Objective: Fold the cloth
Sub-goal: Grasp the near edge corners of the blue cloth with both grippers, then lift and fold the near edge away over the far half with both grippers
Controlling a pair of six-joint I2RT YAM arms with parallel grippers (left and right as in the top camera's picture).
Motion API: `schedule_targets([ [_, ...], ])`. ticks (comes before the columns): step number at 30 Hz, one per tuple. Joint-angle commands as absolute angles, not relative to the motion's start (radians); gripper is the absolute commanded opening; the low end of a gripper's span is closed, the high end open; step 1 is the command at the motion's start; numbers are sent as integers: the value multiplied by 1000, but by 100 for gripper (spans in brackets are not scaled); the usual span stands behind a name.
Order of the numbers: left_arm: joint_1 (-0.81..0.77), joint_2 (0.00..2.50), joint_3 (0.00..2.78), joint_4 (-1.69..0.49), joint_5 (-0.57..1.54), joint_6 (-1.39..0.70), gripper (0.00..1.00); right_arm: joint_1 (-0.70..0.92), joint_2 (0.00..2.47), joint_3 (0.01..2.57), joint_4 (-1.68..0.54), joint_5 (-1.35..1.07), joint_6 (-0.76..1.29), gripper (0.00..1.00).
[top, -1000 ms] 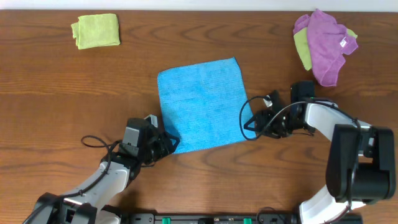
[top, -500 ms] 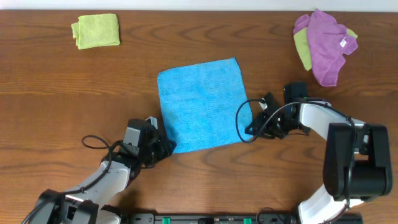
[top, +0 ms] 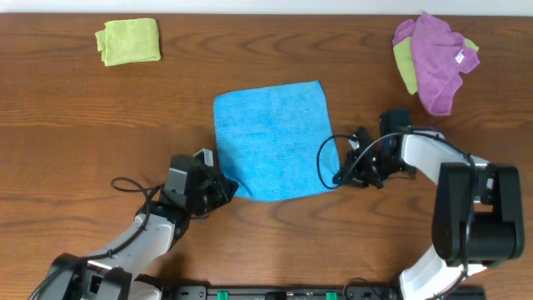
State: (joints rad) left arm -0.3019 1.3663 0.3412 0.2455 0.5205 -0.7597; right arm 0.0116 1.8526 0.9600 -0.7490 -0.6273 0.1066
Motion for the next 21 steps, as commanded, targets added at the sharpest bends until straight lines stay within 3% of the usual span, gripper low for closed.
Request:
schedule_targets([
  [1,-282,1373,420,251,544,-728,6,21,1862,1055,-778,-634,118,2],
  [11,-135,1398,562,224,487,-652,6,50,1863,1217,-688,-670,194,2],
  [21,-110,1696,812,199,524,-571,5,105,1953,1271,-461,-625,312,2],
])
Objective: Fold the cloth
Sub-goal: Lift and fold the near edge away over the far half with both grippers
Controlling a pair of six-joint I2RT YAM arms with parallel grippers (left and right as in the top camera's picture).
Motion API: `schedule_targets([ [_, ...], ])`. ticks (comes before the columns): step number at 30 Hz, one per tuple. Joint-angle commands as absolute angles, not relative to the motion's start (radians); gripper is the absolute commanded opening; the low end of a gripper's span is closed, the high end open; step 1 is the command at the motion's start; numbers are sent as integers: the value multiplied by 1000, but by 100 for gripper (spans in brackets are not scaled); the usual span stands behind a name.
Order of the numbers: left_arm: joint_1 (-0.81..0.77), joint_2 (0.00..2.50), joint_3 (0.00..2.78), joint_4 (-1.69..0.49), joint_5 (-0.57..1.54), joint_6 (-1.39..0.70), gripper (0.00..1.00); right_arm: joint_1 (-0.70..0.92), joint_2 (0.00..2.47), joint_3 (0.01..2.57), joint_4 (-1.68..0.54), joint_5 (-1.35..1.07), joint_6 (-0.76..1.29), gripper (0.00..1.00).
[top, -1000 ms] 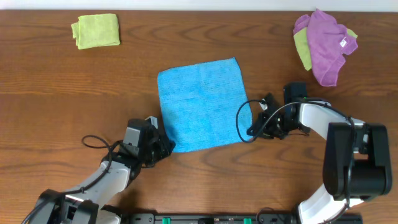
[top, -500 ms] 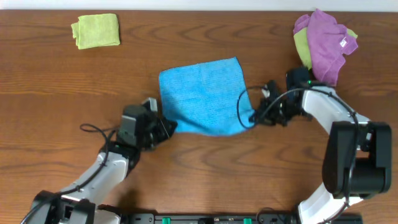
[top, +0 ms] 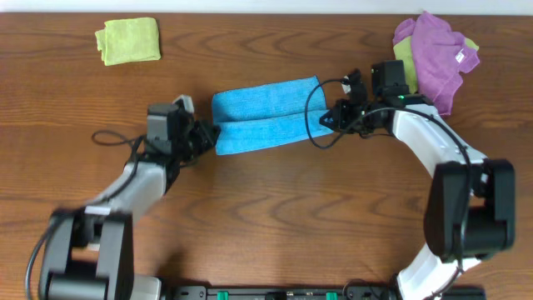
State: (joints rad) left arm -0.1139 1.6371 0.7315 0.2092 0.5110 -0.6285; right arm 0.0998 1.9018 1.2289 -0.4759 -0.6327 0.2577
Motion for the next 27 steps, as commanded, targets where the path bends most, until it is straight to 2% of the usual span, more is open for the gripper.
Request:
schedule_targets([
  [1,-110,1720,842,184,524,-558,6,106,1976,1296,-455,-625,319,2],
  [14,-17,1948,1134,129,527,-493,5,111,2239,1684,-490,-624,367,2],
  [21,-6,2036,1267,15,560,-419,5,110,2294,1747,-522,-612,388,1],
  [27,-6,2040,1272,-59,583,-402,6,112,2294,1747,-607,-598,382,2],
])
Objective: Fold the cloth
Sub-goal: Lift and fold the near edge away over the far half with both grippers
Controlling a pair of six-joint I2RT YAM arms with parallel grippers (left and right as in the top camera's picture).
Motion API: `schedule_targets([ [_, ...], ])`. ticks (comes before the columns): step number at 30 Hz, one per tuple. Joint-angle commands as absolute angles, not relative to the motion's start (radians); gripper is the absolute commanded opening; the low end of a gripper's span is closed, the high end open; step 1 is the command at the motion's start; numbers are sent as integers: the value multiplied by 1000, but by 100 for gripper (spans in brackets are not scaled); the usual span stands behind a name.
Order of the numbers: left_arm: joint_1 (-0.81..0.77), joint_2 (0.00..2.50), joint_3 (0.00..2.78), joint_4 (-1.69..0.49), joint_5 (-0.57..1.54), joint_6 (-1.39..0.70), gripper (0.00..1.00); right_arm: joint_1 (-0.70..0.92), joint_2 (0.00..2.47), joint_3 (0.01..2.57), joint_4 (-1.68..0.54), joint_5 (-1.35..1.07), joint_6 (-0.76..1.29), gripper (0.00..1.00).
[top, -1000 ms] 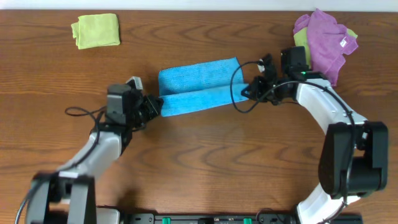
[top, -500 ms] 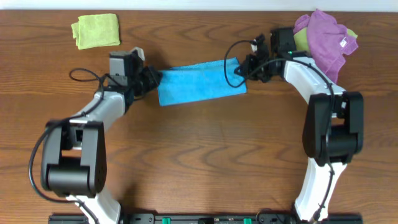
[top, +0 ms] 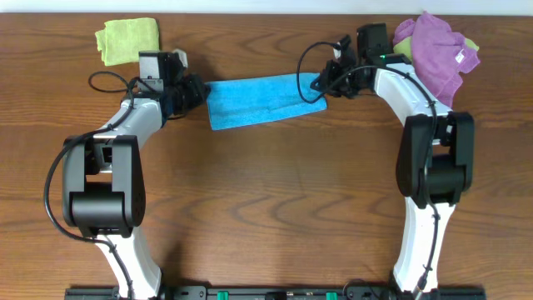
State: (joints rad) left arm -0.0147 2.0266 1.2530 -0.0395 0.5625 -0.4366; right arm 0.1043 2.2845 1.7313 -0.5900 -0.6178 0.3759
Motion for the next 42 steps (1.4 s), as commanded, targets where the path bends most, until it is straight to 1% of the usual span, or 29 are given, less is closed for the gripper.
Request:
schedule_targets([
  [1,-6,2040,1272,-75,586,-398,6,112,2294,1747,-621,-598,376,2],
  [9,-7,2040,1272,-191,622,-364,6,96,2294,1748,-700,-599,377,2],
  [14,-7,2040,1272,-213,622,-358,6,72,2294,1748,-756,-598,376,2],
  [18,-7,2040,1272,-214,620,-349,6,67,2294,1748,-752,-582,365,2],
  [19,-7,2040,1272,-214,620,-342,6,67,2294,1748,-752,-576,361,6],
  [21,-7,2040,1272,-214,618,-336,6,68,2294,1748,-752,-570,350,30],
  [24,-7,2040,1272,-213,617,-336,10,68,2294,1748,-751,-549,351,55],
  [25,-6,2040,1272,-214,615,-336,11,66,2294,1749,-751,-549,351,57],
  [27,-3,2040,1272,-221,594,-336,20,61,2294,1752,-752,-549,351,60],
  [31,7,2040,1273,-236,593,-313,37,47,2294,1773,-757,-545,350,59],
  [32,9,2039,1273,-240,593,-313,39,45,2294,1781,-761,-543,350,58],
  [35,16,2026,1281,-256,596,-309,36,43,2294,1825,-806,-504,336,57],
  [39,17,1983,1322,-297,595,-247,34,43,2294,1909,-891,-451,295,56],
  [40,12,1971,1335,-305,595,-231,33,43,2294,1932,-913,-441,286,54],
  [42,-2,1950,1364,-323,589,-187,25,44,2294,1966,-943,-431,271,54],
])
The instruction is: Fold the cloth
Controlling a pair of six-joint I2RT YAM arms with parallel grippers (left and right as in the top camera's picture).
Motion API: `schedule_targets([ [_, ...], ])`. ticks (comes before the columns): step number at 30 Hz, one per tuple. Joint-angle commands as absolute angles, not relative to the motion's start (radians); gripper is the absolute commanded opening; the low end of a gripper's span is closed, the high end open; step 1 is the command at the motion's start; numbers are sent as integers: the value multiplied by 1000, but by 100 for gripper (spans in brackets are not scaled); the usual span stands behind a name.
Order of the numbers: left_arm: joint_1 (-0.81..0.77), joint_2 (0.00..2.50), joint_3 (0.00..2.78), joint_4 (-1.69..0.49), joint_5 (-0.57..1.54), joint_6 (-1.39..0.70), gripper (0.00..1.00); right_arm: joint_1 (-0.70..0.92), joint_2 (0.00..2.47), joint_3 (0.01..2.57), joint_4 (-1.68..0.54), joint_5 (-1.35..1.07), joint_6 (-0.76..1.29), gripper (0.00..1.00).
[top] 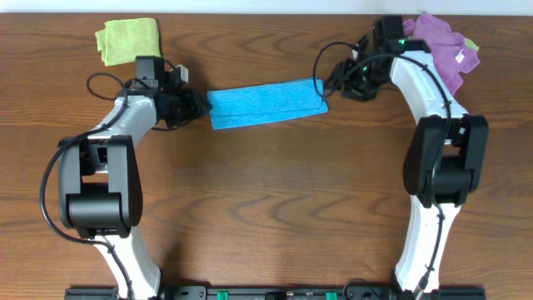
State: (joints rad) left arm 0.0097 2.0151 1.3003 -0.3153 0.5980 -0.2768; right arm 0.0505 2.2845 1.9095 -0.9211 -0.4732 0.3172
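The blue cloth point(266, 104) lies flat on the table as a long narrow strip, folded in half lengthwise, near the back middle. My left gripper point(201, 107) rests just off the strip's left edge, below its top corner, and looks open with no cloth in it. Beside the strip's top right corner, my right gripper point(331, 84) stands slightly apart from the edge and also looks open. A black cable loop point(319, 83) from the right arm hangs over the cloth's right end.
A folded yellow-green cloth point(127, 40) lies at the back left, close behind the left arm. A crumpled purple cloth point(441, 42) on a green one sits at the back right, right behind the right wrist. The table's back edge point(266, 12) is near.
The left gripper has moved from the strip's top left corner toward me, to the middle of its left edge. The right gripper has shifted right, off the top right corner. The strip lies a little flatter.
The cloth lay spread as a square, both grippers at its near corners. Then the near edge was lifted halfway back over the cloth. Then the grippers had it at the far edge, the cloth halved. Now both grippers stand off the corners and the strip lies alone.
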Motion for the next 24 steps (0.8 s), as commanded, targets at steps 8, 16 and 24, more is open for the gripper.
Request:
schedule_targets([
  [8,-130,1946,1430,-359,328,-123,6,54,2294,2009,-1038,-362,230,46],
  [16,-189,1983,1429,-411,251,-66,6,54,2294,2009,-1068,-336,226,44],
  [24,-190,2057,1429,-397,211,-66,6,54,2294,2009,-1074,-337,222,43],
])
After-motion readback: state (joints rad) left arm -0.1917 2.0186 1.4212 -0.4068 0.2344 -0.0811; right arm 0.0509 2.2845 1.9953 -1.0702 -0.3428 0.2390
